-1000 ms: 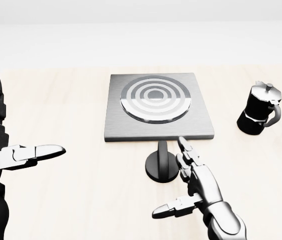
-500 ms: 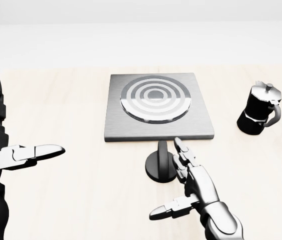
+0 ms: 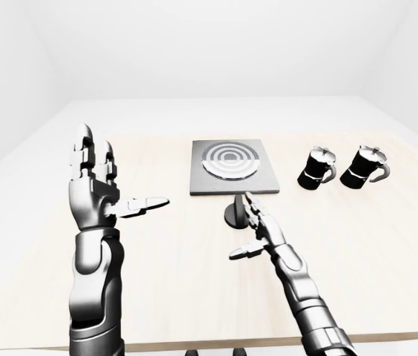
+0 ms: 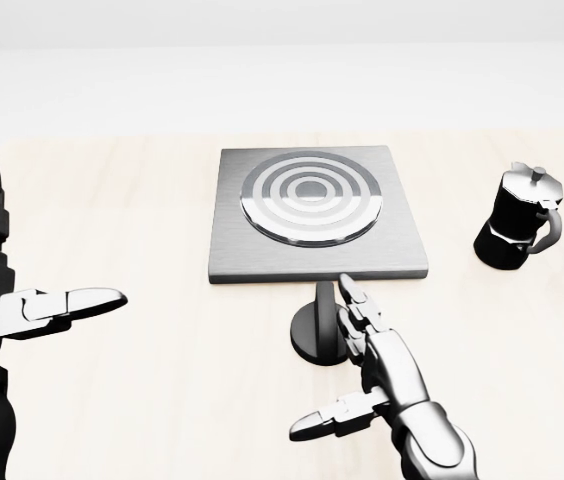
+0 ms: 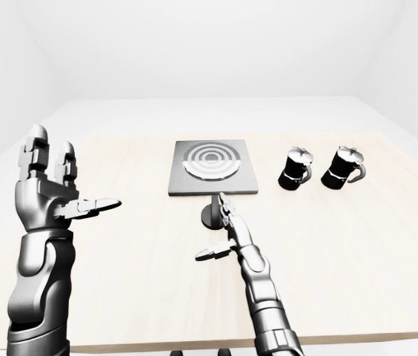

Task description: Turn off the stove.

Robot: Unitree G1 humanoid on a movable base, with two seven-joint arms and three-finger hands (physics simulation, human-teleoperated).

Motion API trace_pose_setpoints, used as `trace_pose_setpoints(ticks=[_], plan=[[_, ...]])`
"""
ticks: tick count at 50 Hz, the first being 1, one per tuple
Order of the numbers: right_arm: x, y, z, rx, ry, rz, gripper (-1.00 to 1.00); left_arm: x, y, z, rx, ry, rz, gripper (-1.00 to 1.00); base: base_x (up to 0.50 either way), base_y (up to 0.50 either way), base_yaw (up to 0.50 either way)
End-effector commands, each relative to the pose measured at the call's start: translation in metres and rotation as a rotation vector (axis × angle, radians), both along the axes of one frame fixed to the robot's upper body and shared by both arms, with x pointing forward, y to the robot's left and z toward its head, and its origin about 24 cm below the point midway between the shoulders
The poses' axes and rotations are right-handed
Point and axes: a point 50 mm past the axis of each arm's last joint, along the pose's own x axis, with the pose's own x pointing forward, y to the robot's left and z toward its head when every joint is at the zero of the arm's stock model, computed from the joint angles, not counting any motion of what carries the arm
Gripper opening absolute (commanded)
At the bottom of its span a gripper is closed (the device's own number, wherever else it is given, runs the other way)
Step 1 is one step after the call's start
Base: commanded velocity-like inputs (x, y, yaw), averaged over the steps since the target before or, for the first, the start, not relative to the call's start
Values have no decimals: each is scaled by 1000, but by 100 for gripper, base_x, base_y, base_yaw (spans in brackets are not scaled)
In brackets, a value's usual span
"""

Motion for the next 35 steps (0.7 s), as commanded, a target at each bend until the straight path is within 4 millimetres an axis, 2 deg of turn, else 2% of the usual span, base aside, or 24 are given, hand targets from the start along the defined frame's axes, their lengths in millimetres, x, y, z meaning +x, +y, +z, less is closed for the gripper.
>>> trace_pose_setpoints(ticks=[1, 16, 24, 27, 30, 31, 32, 33, 35], plan=[[4, 20, 13, 26, -52, 75, 100, 0, 1, -1, -3, 5, 3, 99, 0, 0, 0], [2, 49, 43, 43, -152, 169, 100, 1, 4, -1, -7, 6, 11, 99, 0, 0, 0], [3, 61, 70, 58, -200, 213, 100, 2, 5, -4, -12, 18, 14, 99, 0, 0, 0], [5, 64, 92, 66, -282, 226, 100, 1, 4, -4, -13, 18, 15, 99, 0, 0, 0], [8, 65, 130, 85, -429, 240, 100, 1, 4, -4, -14, 20, 15, 99, 0, 0, 0], [12, 66, 160, 99, -540, 244, 100, 2, 5, -6, -15, 26, 17, 99, 0, 0, 0], [12, 66, 162, 100, -547, 244, 100, 2, 5, -6, -15, 27, 17, 99, 0, 0, 0], [16, 65, 189, 117, -643, 240, 100, 1, 5, -5, -15, 21, 17, 99, 0, 0, 0], [17, 63, 216, 132, -740, 243, 100, 1, 5, -4, -15, 19, 17, 100, 0, 0, 0]])
